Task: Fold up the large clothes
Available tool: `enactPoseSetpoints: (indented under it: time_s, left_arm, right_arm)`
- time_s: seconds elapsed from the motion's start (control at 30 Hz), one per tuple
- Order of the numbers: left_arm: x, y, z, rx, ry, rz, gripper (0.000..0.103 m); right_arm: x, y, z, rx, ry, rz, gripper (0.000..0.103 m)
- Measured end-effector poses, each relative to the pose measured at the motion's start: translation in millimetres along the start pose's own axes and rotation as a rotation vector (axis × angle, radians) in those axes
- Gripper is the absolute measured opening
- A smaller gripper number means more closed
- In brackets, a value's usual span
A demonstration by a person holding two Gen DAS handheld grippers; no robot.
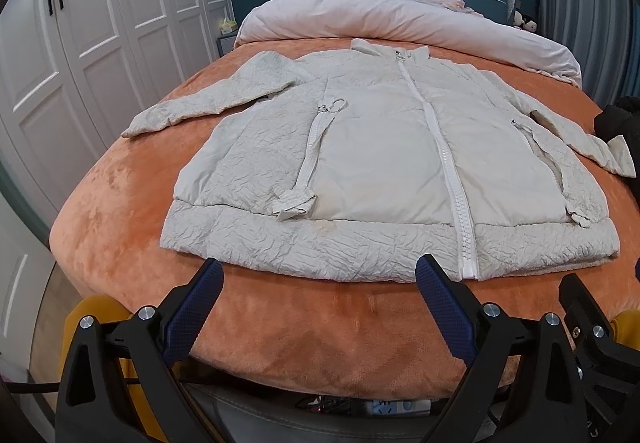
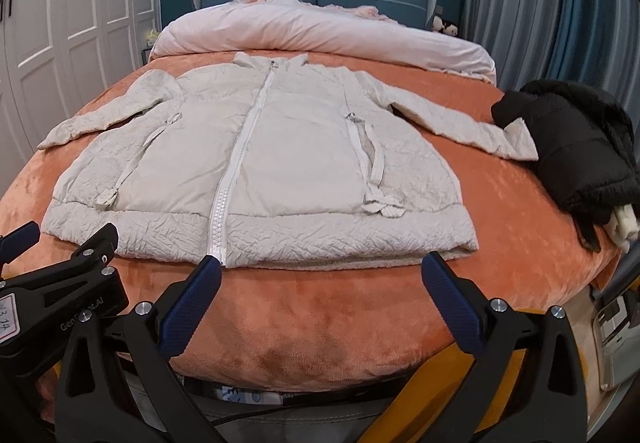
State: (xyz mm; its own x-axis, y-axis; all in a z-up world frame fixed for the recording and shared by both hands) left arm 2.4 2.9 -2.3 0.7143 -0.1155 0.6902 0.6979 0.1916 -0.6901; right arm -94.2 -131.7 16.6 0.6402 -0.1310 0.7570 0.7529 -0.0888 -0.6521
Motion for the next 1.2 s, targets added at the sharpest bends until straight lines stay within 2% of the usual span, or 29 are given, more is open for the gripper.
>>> enactPoseSetpoints:
  time_s: [1.2]
  left_arm:
    - [0.0, -4.3, -0.5, 0.004, 0.005, -0.006, 0.091]
  right_arm:
    - [-0.5, -2.2, -0.5, -0.008, 0.011, -0.001, 0.098]
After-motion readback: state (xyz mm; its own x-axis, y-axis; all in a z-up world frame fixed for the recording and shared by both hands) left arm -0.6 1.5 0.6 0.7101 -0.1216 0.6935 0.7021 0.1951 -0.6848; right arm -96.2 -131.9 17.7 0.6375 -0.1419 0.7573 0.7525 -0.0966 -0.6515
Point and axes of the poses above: each gripper's, at about its wrist camera, not at the fingertips, and y roughly the way its jaws point, z to its left, x to its top, the point moved 1 cm from there along y, roughly the way its jaws point, and after that the axes turned 11 degrees about x, right-handed, at the moved point
